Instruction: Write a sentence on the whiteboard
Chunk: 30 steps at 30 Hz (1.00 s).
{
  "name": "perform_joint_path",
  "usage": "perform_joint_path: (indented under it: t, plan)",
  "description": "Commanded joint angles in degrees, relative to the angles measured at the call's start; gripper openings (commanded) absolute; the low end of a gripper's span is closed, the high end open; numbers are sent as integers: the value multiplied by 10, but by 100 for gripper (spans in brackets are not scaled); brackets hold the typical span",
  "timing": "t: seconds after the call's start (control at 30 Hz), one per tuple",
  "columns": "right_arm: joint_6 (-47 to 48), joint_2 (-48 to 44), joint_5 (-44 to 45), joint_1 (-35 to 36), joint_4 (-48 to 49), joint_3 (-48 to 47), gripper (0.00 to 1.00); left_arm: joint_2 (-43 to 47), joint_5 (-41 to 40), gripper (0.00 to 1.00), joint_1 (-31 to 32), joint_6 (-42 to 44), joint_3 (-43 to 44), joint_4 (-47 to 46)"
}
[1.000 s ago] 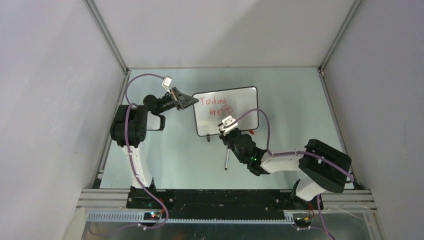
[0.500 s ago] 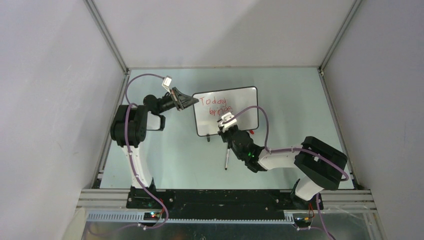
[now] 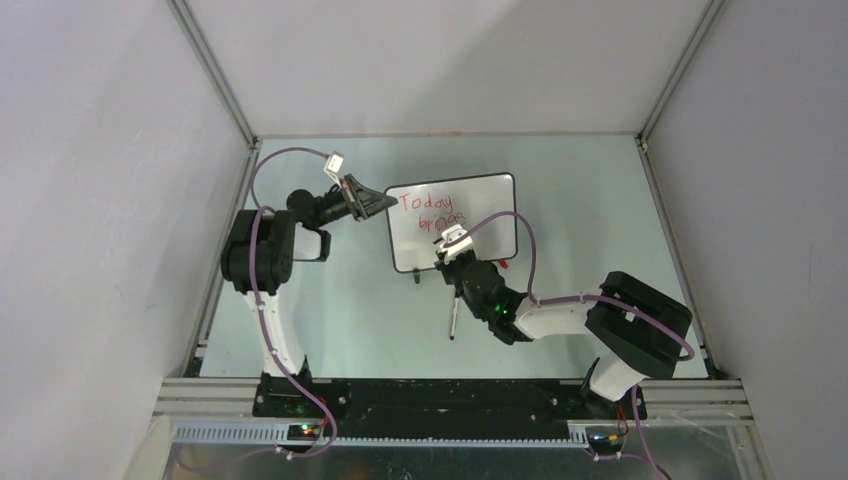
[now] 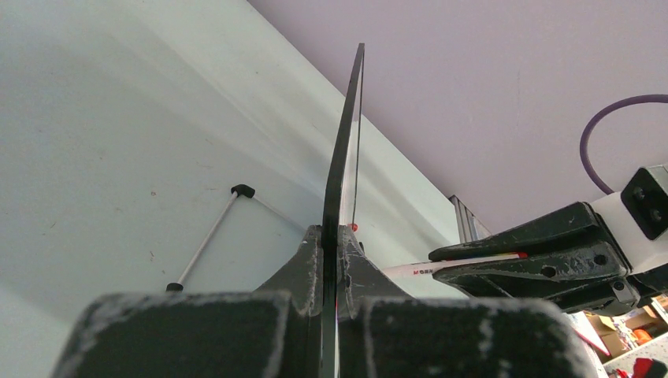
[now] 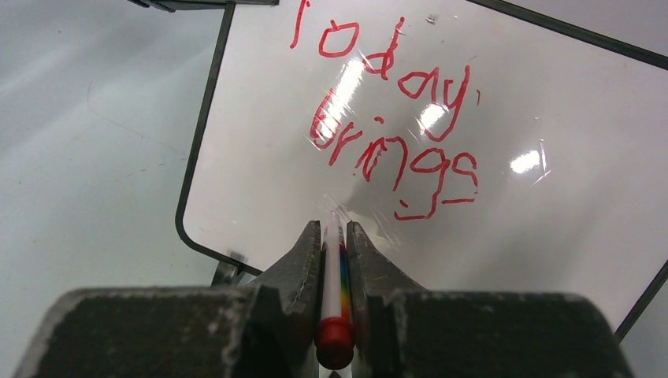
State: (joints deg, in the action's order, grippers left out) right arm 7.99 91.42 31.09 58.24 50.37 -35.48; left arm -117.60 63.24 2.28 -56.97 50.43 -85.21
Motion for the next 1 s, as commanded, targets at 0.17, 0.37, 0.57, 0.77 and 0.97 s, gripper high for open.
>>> perform_joint_path:
  t: [0.17,0.37,0.57,0.77,0.97]
  plan:
    - [-7,8,21,-4,8,-18,0,0,-6,0,-4,11,11,-27]
    - [-6,12,29,-7,9,-18,0,0,-6,0,-5,12,11,-27]
    - [-4,14,32,-8,13,-19,0,1,-6,0,-4,12,11,-27]
    - [-3,27,39,-7,9,-29,0,1,-8,0,-4,12,10,-27]
    - [-3,29,32,-8,12,-32,0,2,-7,0,-4,12,11,-27]
